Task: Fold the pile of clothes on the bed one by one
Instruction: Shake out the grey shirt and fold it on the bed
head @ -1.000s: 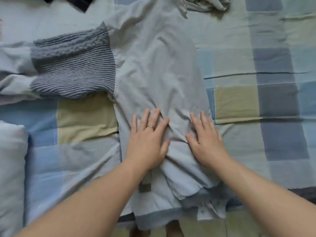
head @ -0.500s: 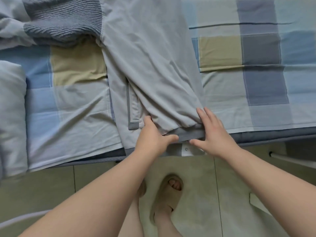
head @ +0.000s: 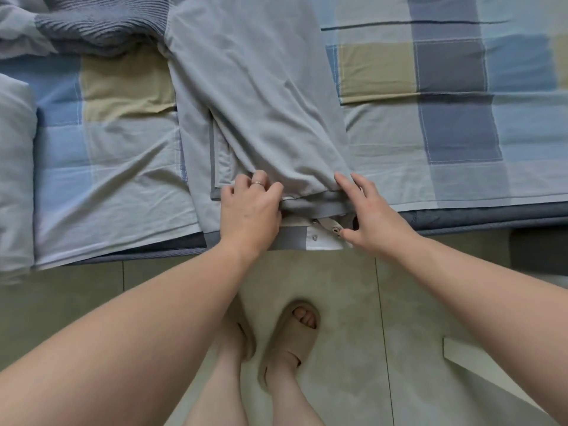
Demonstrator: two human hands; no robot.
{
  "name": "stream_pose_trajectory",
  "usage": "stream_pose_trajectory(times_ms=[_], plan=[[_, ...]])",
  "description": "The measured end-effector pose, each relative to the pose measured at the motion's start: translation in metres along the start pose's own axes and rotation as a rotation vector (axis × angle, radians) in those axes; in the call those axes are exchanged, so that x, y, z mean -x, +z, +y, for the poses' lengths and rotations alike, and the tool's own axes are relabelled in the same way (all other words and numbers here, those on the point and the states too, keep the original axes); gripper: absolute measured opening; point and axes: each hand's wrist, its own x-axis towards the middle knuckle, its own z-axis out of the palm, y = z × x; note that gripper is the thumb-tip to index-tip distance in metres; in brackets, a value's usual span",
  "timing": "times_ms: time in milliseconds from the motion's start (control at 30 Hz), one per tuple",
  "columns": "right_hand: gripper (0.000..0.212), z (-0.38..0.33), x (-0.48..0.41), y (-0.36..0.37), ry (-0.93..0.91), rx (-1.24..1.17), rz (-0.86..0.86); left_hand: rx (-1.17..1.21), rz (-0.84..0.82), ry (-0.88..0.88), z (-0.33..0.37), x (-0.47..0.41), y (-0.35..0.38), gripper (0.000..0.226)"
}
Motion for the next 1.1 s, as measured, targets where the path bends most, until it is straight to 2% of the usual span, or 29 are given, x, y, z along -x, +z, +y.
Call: stream_pose_trajectory(times_ms=[67, 200, 300, 467, 667, 767, 867, 933, 1000, 1033, 1100], plan=[[0.103, 0.000, 0.000, 0.002, -0.014, 0.028, -0.007, 0.094, 0.002, -0.006, -0.004, 0.002, 0.002, 0.016], [0.092, -0.007, 0.005, 0.002, 0.012, 0.130, 0.016, 0.546, 0.054, -0.190, -0.006, 0.020, -0.022, 0.016], [0.080, -0.021, 0.009, 0.004, -0.023, 0.195, 0.042, 0.570, 0.097, -0.313, -0.021, 0.048, -0.035, 0.025], [0.068, -0.045, 0.002, 0.011, -0.046, 0.180, -0.012, 0.603, 0.088, -0.601, -0.050, 0.077, -0.039, 0.040], [0.075, -0.060, -0.010, 0.023, -0.068, 0.083, 0.058, 0.282, -0.059, -0.440, -0.068, 0.082, -0.023, 0.033], [0.078, -0.061, -0.015, 0.025, -0.019, -0.015, 0.096, 0.090, -0.053, -0.315, -0.067, 0.078, -0.016, 0.038], [0.078, -0.061, -0.019, 0.025, 0.017, -0.072, 0.098, 0.076, -0.074, -0.248, -0.071, 0.071, -0.008, 0.040], [0.065, -0.062, -0.020, 0.024, 0.015, -0.075, 0.116, 0.141, -0.104, -0.281, -0.074, 0.067, -0.007, 0.035], [0.039, -0.062, -0.022, 0.021, -0.015, 0.003, 0.178, 0.208, -0.110, -0.289, -0.078, 0.064, -0.010, 0.032], [0.027, -0.062, -0.022, 0.017, -0.030, 0.046, 0.216, 0.219, -0.100, -0.268, -0.080, 0.064, -0.011, 0.031], [0.018, -0.059, -0.022, 0.009, -0.061, 0.095, 0.285, 0.209, -0.060, -0.200, -0.082, 0.067, -0.014, 0.030]])
